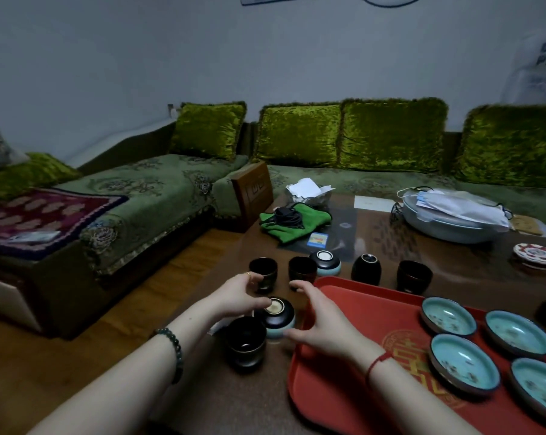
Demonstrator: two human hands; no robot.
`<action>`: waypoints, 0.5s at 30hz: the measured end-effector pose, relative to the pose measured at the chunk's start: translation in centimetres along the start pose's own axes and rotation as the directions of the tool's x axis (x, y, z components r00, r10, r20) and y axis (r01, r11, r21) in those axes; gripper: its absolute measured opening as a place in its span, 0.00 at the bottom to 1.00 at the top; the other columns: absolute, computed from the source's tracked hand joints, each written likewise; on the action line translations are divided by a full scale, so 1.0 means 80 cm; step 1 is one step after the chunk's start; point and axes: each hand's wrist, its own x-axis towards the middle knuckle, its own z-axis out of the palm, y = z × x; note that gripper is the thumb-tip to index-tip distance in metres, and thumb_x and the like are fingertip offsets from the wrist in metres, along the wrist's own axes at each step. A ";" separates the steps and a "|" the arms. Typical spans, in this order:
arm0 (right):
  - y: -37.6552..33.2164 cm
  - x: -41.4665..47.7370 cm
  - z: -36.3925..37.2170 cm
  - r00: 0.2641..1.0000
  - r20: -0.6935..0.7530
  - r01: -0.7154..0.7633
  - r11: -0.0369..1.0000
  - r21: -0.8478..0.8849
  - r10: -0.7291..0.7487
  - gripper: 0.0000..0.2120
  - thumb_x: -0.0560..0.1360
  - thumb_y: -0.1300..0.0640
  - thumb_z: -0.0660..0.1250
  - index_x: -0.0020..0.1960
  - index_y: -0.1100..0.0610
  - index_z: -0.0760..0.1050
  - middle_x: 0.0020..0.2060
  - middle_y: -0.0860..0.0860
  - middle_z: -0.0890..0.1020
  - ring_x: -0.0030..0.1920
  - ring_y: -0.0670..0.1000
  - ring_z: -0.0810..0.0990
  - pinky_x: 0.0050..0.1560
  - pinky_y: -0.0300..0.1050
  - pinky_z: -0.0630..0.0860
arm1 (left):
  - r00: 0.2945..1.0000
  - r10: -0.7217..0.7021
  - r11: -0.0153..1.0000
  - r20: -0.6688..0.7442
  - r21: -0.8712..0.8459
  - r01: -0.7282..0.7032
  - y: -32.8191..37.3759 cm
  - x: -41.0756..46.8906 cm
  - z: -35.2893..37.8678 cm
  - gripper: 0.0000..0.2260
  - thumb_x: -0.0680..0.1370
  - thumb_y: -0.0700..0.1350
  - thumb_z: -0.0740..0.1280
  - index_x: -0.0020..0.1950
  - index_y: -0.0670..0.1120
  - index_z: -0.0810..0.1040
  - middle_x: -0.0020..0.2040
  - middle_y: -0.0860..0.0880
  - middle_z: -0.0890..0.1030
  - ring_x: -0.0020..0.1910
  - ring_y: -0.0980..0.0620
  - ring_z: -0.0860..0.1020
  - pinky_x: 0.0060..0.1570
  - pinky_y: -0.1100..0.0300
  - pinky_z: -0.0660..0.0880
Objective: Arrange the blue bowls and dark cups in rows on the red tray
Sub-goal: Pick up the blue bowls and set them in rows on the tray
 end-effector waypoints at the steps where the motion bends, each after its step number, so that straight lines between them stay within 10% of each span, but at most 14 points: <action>1: 0.000 0.005 0.006 1.000 0.012 -0.012 1.000 -0.014 0.012 0.37 0.64 0.51 0.74 0.67 0.51 0.60 0.64 0.50 0.71 0.65 0.51 0.69 0.66 0.50 0.66 | 1.000 -0.003 1.000 0.023 0.001 0.003 -0.004 0.002 -0.001 0.27 0.71 0.47 0.71 0.68 0.45 0.67 0.65 0.44 0.74 0.61 0.49 0.74 0.63 0.57 0.70; 10: 0.003 0.031 0.027 0.984 0.098 -0.139 0.985 -0.106 0.149 0.39 0.62 0.46 0.73 0.67 0.45 0.57 0.64 0.48 0.71 0.68 0.49 0.65 0.70 0.62 0.50 | 0.976 0.090 0.994 0.198 -0.072 -0.077 -0.029 0.009 -0.001 0.29 0.68 0.44 0.75 0.67 0.45 0.69 0.64 0.47 0.76 0.58 0.56 0.75 0.59 0.63 0.71; 15: 0.003 0.033 0.030 0.985 0.094 -0.132 0.980 -0.148 0.147 0.41 0.60 0.45 0.74 0.67 0.46 0.57 0.63 0.49 0.72 0.67 0.50 0.65 0.69 0.56 0.50 | 0.957 0.159 0.985 0.242 -0.098 -0.139 -0.030 0.006 0.000 0.26 0.67 0.42 0.75 0.63 0.47 0.73 0.51 0.59 0.78 0.43 0.78 0.74 0.43 0.81 0.68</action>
